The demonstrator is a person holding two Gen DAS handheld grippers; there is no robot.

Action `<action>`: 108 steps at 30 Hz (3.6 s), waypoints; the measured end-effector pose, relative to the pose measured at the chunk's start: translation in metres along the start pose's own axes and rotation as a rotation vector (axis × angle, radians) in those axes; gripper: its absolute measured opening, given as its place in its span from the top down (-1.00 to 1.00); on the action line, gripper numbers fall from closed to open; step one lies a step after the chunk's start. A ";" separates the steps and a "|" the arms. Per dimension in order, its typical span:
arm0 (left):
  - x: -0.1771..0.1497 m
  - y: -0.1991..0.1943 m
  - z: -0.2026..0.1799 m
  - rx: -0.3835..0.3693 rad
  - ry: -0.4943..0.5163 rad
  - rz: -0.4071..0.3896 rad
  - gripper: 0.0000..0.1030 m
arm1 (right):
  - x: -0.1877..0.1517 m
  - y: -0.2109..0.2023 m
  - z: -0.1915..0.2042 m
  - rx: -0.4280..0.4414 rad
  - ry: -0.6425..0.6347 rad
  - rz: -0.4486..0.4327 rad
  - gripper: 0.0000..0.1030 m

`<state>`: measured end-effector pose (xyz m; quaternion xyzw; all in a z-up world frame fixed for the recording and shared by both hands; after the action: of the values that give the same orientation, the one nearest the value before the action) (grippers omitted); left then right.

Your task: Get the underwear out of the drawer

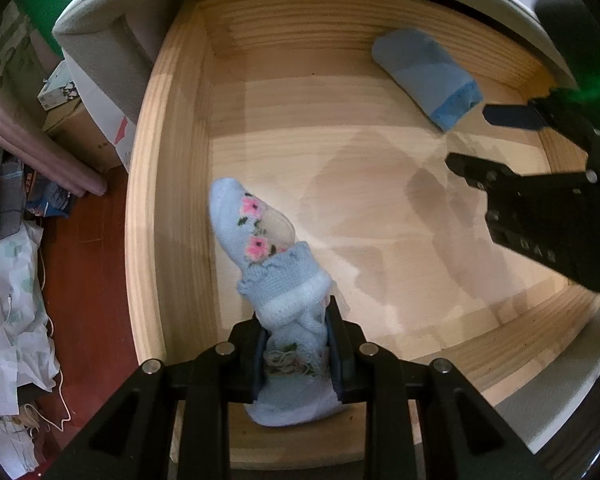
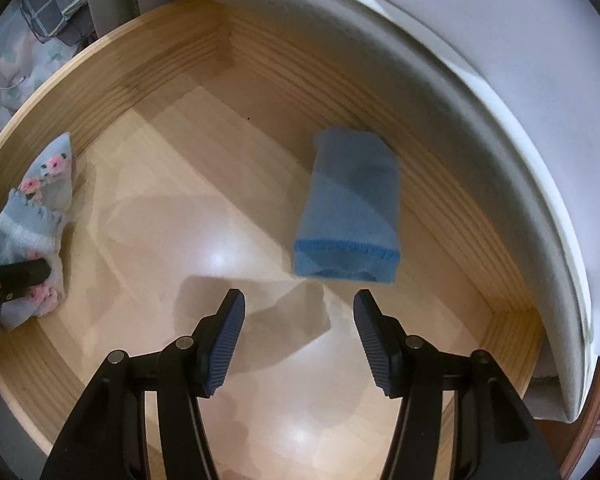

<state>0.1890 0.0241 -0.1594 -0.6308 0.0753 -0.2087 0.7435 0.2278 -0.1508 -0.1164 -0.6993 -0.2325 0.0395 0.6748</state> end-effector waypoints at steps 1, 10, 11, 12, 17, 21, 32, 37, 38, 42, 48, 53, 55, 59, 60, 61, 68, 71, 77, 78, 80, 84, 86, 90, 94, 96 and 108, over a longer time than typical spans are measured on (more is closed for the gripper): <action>-0.001 0.000 0.000 0.001 0.002 -0.003 0.52 | 0.002 0.001 0.000 0.001 -0.002 -0.001 -0.04; -0.005 -0.001 -0.001 0.006 0.007 -0.014 0.52 | 0.016 0.006 -0.008 -0.039 -0.018 -0.030 -0.04; -0.006 -0.001 -0.001 0.009 0.010 -0.015 0.52 | 0.018 0.007 -0.010 -0.042 -0.015 -0.031 -0.04; -0.006 -0.001 -0.002 0.011 0.013 -0.016 0.52 | 0.020 0.008 -0.012 -0.042 -0.011 -0.036 -0.04; -0.007 -0.002 -0.003 0.018 0.011 -0.021 0.52 | 0.027 0.013 -0.021 -0.057 -0.001 -0.037 -0.04; -0.007 -0.003 -0.004 0.022 0.014 -0.023 0.52 | 0.030 0.016 -0.027 -0.110 -0.028 -0.042 -0.04; -0.007 -0.005 -0.006 0.025 0.017 -0.027 0.52 | 0.031 0.016 -0.017 -0.186 -0.041 -0.045 0.30; -0.007 -0.006 -0.005 0.025 0.017 -0.028 0.52 | 0.027 0.019 -0.022 -0.187 -0.046 -0.047 0.31; -0.007 -0.005 -0.005 0.025 0.017 -0.028 0.52 | 0.026 0.018 -0.019 -0.183 -0.051 -0.046 0.32; -0.007 -0.006 -0.005 0.021 0.017 -0.032 0.52 | 0.022 0.025 -0.010 -0.193 -0.080 -0.043 0.32; -0.007 -0.006 -0.005 0.022 0.021 -0.032 0.52 | 0.025 0.036 0.004 -0.271 -0.140 -0.054 0.30; -0.007 -0.006 -0.005 0.022 0.021 -0.033 0.52 | 0.025 0.038 0.000 -0.269 -0.148 -0.072 0.30; -0.007 -0.006 -0.005 0.022 0.021 -0.032 0.52 | 0.020 0.043 -0.004 -0.260 -0.134 -0.079 0.30; -0.007 -0.007 -0.005 0.024 0.022 -0.032 0.52 | 0.018 0.046 -0.010 -0.283 -0.126 -0.082 0.55; -0.007 -0.007 -0.005 0.024 0.022 -0.032 0.52 | 0.018 0.048 -0.010 -0.280 -0.131 -0.080 0.57; -0.007 -0.007 -0.005 0.024 0.022 -0.032 0.52 | 0.018 0.047 -0.009 -0.286 -0.139 -0.078 0.63; -0.007 -0.007 -0.006 0.024 0.023 -0.032 0.52 | 0.011 0.047 0.007 -0.239 -0.164 -0.047 0.91; -0.006 -0.007 -0.005 0.022 0.020 -0.034 0.52 | 0.003 0.044 0.010 -0.206 -0.164 -0.031 0.92; -0.006 -0.007 -0.005 0.021 0.018 -0.035 0.52 | -0.002 0.036 0.027 -0.205 -0.227 -0.045 0.91; -0.006 -0.007 -0.005 0.021 0.018 -0.036 0.52 | -0.002 0.034 0.028 -0.210 -0.241 -0.045 0.90; -0.007 -0.007 -0.005 0.021 0.019 -0.035 0.52 | -0.009 0.027 0.030 -0.208 -0.254 -0.049 0.67; -0.006 -0.007 -0.005 0.021 0.018 -0.036 0.52 | -0.012 0.019 0.026 -0.214 -0.257 -0.089 0.18; -0.006 -0.007 -0.005 0.021 0.018 -0.036 0.52 | -0.013 0.012 0.026 -0.233 -0.270 -0.124 0.03; -0.007 -0.007 -0.005 0.022 0.020 -0.036 0.52 | -0.008 0.012 0.034 -0.225 -0.292 -0.130 -0.16; -0.007 -0.007 -0.005 0.024 0.022 -0.035 0.52 | 0.004 0.024 0.027 -0.216 -0.273 -0.138 -0.14; -0.007 -0.007 -0.005 0.024 0.023 -0.035 0.52 | 0.007 0.029 0.025 -0.218 -0.268 -0.135 -0.13; -0.007 -0.007 -0.006 0.026 0.025 -0.034 0.52 | 0.019 0.037 0.019 -0.224 -0.241 -0.129 0.09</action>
<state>0.1787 0.0209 -0.1551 -0.6197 0.0712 -0.2303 0.7469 0.2476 -0.1257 -0.1484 -0.7440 -0.3589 0.0535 0.5611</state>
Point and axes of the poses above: each gripper's, at about its wrist camera, not at the fingertips, and y roughly the way its jaws point, z to its left, x to its top, the point moved 8 cm from there along y, roughly the way its jaws point, and after that the axes turned 12 degrees about x, right-handed, at the moved point
